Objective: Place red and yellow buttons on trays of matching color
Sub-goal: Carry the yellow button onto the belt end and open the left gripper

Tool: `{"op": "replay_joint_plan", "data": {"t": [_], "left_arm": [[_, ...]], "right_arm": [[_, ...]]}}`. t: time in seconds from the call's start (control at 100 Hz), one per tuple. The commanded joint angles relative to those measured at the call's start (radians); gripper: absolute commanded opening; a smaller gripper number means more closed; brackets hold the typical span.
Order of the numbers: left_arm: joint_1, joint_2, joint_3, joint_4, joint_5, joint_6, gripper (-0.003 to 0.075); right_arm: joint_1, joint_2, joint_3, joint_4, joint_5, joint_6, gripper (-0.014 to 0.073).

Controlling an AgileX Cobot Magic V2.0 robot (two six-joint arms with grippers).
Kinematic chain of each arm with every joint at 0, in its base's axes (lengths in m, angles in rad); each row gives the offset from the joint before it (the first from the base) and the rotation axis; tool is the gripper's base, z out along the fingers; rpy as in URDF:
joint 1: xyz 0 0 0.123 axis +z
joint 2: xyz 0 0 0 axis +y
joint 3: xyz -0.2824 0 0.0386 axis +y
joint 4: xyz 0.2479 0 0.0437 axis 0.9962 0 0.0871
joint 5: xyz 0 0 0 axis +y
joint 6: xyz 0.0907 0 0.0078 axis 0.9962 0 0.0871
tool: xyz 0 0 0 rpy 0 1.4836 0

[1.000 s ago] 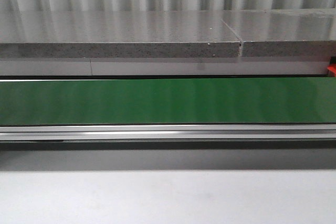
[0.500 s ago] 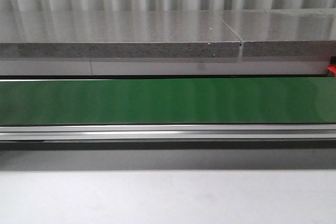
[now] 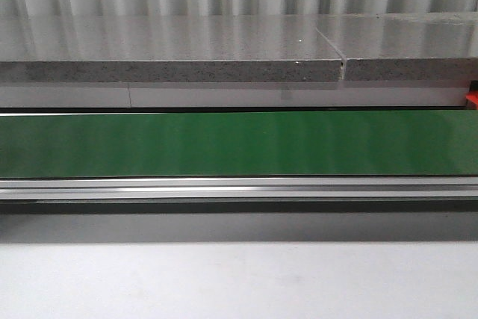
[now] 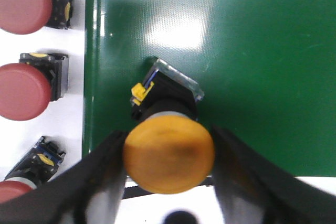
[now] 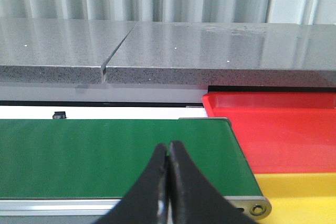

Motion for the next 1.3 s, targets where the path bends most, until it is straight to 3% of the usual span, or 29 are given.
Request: {"op": "replay_joint_plan", "data": {"t": [0.0,0.39,0.52,0.7,0.78,1.02,1.29], "left_arm": [[-0.008,-0.039,-0.027,-0.024,0.03,0.0,0.049],[-0.008,-0.15,-0.027,-0.151,-0.113,0.026,0.051],[-0.008,-0.198,-0.027,-0.149,-0.087,0.182,0.0507],[-0.008,-0.25,-0.027,-0.106,-0.061,0.168,0.047],[0.003,-0.26,-0.027,-0.028,-0.011,0.059,0.0452],[0.119,-0.26,0.02,0.009,0.035,-0.021,0.0439],[0.293,-0.26,0.134,0.009,0.035,-0.021,0.0439]], "right_arm": [[-0.005,-0.014,-0.015,-0.007,-0.076,0.0,-0.0039],[-0.005,-0.014,-0.015,-0.007,-0.076,0.0,-0.0039],[-0.005,-0.014,-0.015,-0.007,-0.076,0.0,-0.0039],[-0.005,-0.014,-0.015,-0.007,-0.076,0.0,-0.0039],[-0.005,-0.014,-0.015,-0.007,-0.076,0.0,-0.0039],[-0.005,-0.014,-0.015,-0.007,-0.076,0.0,-0.0039],[-0.005,-0.014,-0.015,-0.007,-0.076,0.0,-0.0039]]}}
